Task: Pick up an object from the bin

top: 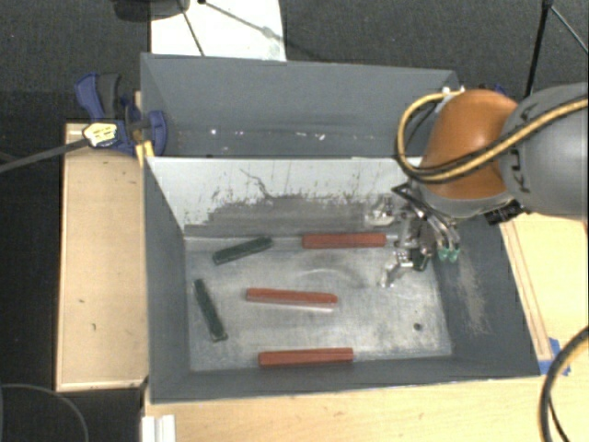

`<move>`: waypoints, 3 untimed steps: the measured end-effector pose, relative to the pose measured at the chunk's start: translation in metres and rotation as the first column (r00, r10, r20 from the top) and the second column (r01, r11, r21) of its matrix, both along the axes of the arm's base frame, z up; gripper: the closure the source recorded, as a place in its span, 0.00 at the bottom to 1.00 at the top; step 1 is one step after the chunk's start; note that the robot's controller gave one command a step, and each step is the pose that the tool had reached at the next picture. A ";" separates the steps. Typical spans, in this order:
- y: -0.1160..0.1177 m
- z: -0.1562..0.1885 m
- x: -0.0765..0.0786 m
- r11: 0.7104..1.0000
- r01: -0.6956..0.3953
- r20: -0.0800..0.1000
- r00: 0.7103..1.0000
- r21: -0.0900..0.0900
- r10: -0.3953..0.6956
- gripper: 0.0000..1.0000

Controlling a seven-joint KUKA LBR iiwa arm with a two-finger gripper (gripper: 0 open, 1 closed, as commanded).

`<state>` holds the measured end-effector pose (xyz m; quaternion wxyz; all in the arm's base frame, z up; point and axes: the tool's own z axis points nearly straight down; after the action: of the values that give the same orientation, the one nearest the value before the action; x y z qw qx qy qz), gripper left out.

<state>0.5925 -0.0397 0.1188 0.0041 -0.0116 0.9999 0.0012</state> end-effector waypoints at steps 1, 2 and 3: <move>0.008 -0.005 0.000 0.997 0.076 -0.004 0.997 -0.002 -0.076 0.00; 0.035 -0.030 -0.046 0.999 -0.044 -0.004 0.999 -0.002 0.044 0.00; 0.091 -0.042 -0.011 0.996 -0.092 -0.001 0.996 -0.001 0.092 1.00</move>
Offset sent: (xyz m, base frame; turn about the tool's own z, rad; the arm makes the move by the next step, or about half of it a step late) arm -0.0768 0.0525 -0.0488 -0.1330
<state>0.5817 0.0517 0.0772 0.0033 -0.0578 0.9983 0.0010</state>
